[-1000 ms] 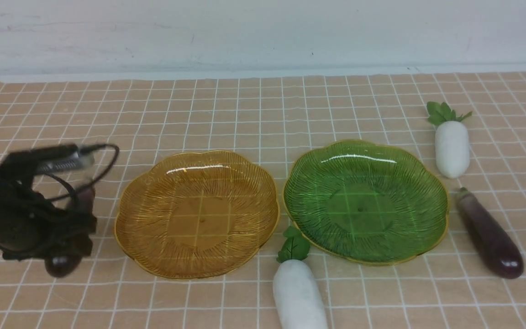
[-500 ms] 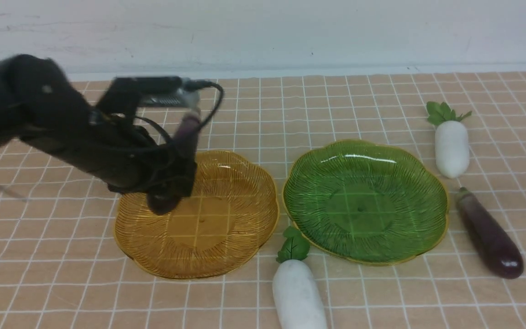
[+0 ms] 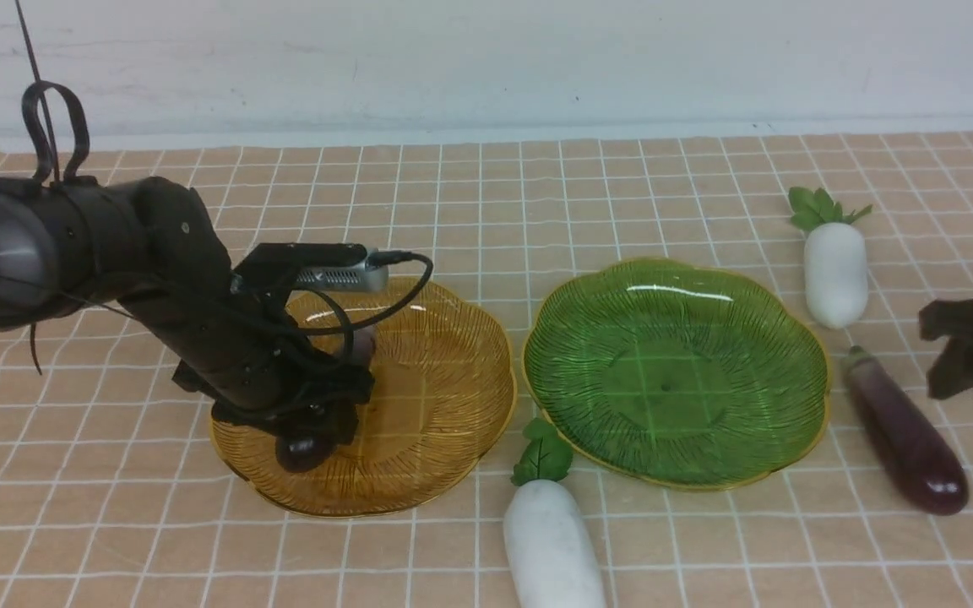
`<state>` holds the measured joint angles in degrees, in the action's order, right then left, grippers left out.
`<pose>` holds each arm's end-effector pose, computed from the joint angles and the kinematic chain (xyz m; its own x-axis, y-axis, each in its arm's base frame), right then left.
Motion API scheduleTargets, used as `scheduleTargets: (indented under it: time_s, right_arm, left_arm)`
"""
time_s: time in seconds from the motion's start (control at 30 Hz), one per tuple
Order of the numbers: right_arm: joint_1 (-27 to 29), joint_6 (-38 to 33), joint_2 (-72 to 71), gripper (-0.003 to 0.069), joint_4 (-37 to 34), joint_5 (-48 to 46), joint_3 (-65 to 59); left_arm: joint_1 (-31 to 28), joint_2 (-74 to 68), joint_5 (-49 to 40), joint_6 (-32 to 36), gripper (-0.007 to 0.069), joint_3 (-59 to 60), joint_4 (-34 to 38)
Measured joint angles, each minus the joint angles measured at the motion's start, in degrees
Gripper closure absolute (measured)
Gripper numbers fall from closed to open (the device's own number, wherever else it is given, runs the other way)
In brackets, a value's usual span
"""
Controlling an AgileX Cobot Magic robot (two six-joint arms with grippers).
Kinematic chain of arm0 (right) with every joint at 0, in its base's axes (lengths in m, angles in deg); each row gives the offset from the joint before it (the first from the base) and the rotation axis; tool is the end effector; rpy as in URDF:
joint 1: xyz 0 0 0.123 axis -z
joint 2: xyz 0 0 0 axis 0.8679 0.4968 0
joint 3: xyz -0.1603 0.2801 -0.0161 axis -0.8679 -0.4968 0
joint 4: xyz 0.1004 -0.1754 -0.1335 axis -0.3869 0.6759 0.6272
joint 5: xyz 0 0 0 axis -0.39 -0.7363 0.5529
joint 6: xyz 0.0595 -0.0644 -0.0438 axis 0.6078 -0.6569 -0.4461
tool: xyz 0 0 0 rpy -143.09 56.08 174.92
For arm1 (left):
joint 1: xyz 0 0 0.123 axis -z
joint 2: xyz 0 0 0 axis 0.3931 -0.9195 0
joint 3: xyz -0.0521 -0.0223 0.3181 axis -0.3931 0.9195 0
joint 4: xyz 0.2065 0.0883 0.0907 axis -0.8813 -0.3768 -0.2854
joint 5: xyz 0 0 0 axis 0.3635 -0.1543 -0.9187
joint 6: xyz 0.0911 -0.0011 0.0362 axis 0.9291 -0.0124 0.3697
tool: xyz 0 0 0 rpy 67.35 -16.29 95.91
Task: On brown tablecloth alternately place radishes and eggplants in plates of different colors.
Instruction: 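Pick up the eggplant and place it in the yellow plate, then pick up the eggplant and place it on the yellow plate with the right gripper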
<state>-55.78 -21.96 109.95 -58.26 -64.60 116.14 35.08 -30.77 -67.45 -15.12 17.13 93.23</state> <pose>0.3272 -0.0088 0.2257 -0.9782 0.1273 -0.1638 0.0984 0.9798 0.1741 0.3457 -0.0968 0.2279 -0.9540 0.1430 -0.2636 0.2091 0.9472 -0.2431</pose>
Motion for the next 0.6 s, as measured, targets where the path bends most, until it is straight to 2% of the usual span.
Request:
scheduleTargets:
  time_s: [0.1, 0.17, 0.2, 0.23, 0.3, 0.4, 0.43, 0.53, 0.6]
  right_arm:
    - [-1.4, -0.2, 2.9, 0.0081, 1.2, 1.3, 0.0]
    - [-3.0, -0.1, 5.3, 0.0039, 4.3, 1.8, 0.0]
    - [-3.6, 0.7, 6.2, 0.0055, 5.9, 1.7, 0.0]
    - [-3.8, 2.0, 6.4, 0.0102, 7.2, 1.1, 0.1]
    - [-4.0, 5.5, 6.2, 0.0309, 9.7, -1.4, 0.8]
    - [-3.8, 7.4, 4.9, 0.0295, 11.0, -6.3, 3.0]
    - [-3.6, 8.3, 3.5, 0.0295, 11.3, -7.8, 4.0]
    - [-3.5, 12.6, -2.1, 0.0295, 10.5, -9.9, 7.0]
    - [-5.5, 13.8, -7.1, 0.0295, 6.1, -9.7, 9.0]
  left_arm:
    - [0.0, 0.0, -1.8, 0.1, 0.0067, -1.7, -0.4]
    - [0.0, 0.0, -5.7, 0.2, 0.0075, -4.4, -1.6]
    - [0.0, 0.1, -8.9, 0.3, 0.0105, -6.5, -2.7]
    - [0.0, 0.3, -11.6, 0.3, 0.0142, -8.3, -3.7]
    - [0.0, 2.0, -17.7, 0.1, 0.0282, -12.5, -6.3]
    - [0.0, 6.9, -20.8, 0.1, 0.0533, -14.1, -9.0]
    - [0.0, 9.3, -21.6, 0.1, 0.0584, -14.0, -10.6]
    - [0.0, 14.7, -22.8, -0.4, 0.0620, -11.9, -14.4]
    - [0.0, 19.7, -22.9, -2.0, 0.0628, -8.6, -17.1]
